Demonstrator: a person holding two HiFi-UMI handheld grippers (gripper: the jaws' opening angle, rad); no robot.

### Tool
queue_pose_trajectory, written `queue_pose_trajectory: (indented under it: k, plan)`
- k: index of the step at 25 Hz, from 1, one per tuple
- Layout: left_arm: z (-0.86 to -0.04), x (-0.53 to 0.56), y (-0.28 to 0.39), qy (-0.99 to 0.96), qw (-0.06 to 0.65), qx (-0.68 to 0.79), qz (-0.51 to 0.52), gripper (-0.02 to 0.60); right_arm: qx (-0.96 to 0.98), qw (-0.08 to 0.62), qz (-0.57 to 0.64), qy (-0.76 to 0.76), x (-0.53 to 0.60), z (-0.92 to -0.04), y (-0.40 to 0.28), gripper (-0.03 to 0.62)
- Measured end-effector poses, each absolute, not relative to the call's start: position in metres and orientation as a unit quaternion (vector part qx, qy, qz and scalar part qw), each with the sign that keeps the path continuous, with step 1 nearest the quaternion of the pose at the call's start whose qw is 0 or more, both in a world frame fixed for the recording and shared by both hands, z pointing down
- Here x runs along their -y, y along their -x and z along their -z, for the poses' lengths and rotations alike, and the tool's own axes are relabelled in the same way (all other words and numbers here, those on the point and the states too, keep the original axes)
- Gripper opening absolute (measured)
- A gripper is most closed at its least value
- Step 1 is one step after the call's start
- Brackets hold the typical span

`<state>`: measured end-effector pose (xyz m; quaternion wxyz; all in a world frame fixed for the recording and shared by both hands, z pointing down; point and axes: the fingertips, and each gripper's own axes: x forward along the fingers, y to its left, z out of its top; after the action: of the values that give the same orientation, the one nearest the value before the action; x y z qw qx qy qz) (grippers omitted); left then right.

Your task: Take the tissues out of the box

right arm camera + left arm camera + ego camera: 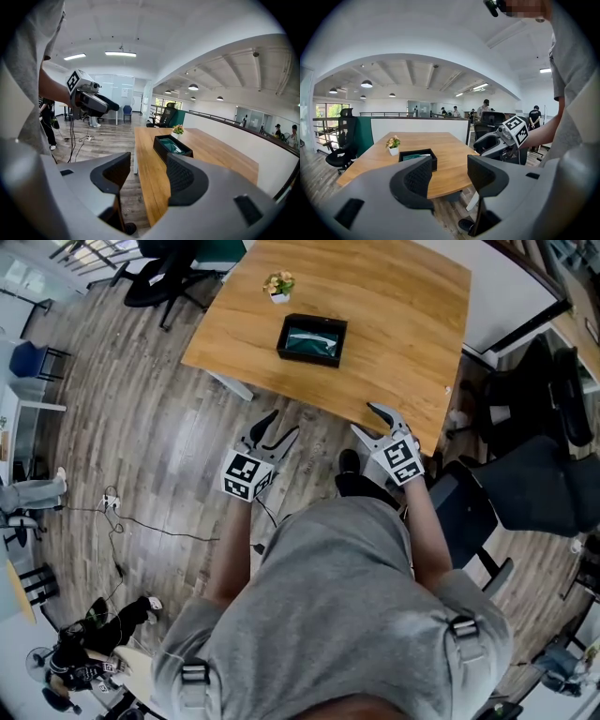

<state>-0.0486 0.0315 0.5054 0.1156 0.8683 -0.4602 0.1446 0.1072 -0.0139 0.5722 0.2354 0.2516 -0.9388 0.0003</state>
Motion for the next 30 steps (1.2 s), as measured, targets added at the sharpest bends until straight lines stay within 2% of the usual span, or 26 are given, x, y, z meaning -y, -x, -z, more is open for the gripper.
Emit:
queue_pose_trajectory:
  k: [16,30]
  plan:
    - [-0.517,0.056,0.039,-0.836,0.133,0.515,-0.135,0.239,0.954,0.243,0.003,-0.177,0.108,-0.585,-0.109,0.236]
    - [-0.524,0.106,0.049,-0.816,0.148,0.542,-0.132,0.238,0.961,0.251,0.025,-0.112,0.165,-0.584,-0.075,0.227]
